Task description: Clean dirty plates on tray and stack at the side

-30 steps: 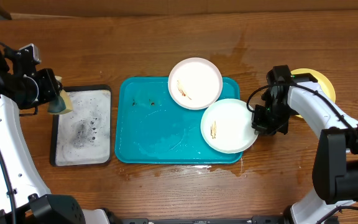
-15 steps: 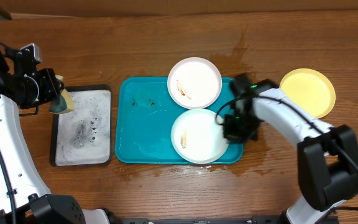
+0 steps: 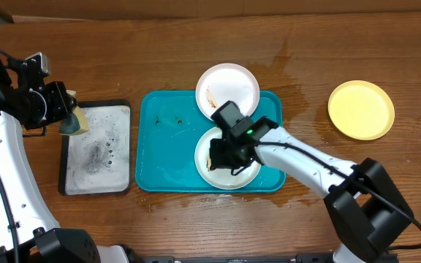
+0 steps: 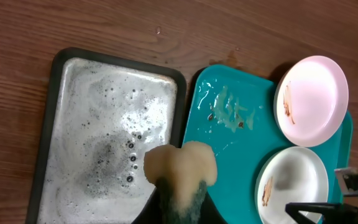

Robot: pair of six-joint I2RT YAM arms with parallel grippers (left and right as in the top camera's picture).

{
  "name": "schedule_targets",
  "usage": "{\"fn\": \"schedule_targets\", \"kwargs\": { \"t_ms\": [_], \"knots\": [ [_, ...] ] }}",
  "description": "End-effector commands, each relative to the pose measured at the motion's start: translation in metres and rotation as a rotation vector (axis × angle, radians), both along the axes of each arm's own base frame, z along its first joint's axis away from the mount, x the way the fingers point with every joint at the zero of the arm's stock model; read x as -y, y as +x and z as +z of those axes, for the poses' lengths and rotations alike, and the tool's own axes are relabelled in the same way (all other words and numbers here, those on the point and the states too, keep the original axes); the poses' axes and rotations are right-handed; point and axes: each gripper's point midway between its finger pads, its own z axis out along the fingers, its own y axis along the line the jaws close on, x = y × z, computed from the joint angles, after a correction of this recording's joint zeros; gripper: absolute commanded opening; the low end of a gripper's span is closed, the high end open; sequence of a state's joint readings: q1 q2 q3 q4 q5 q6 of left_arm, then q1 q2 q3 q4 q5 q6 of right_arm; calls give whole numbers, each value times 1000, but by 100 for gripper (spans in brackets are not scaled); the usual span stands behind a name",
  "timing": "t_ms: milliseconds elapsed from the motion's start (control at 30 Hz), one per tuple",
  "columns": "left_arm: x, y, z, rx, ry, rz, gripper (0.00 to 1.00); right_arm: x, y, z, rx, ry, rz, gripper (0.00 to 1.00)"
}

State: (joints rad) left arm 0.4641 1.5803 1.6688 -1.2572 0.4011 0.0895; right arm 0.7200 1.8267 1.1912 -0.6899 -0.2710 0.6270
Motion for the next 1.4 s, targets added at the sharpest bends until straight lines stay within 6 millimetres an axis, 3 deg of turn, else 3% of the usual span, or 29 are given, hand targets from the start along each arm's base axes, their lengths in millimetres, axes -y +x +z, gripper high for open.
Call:
{"fn": "schedule_targets", "kwargs": {
  "t_ms": [0, 133, 233, 400, 500, 733, 867, 1167, 1367],
  "knots": [
    [5, 2, 6, 24, 0, -31, 4, 8, 23, 11, 99, -43, 35, 19],
    [6, 2, 6, 25, -3, -32, 4, 57, 44, 17, 136, -239, -6, 23],
    [6, 2, 6, 25, -3, -32, 4, 94, 45, 14, 94, -331, -27, 28],
    [6, 2, 6, 25, -3, -32, 4, 125, 44, 5, 48, -361, 12, 51],
    [6, 1, 5, 19, -6, -32, 4, 133, 38, -5, 15, -361, -4, 52],
    [7, 0, 5, 15, -8, -32, 4, 113, 24, -26, -17, -235, 18, 45],
    [7, 0, 5, 16, -7, -32, 4, 99, 16, -30, -31, -171, 41, 19],
    [7, 0, 5, 16, -7, -32, 4, 47, 8, -13, -122, 77, -31, 19],
    [7, 0, 5, 15, -8, -32, 4, 4, 10, -4, -6, 150, 64, 24]
  ]
}}
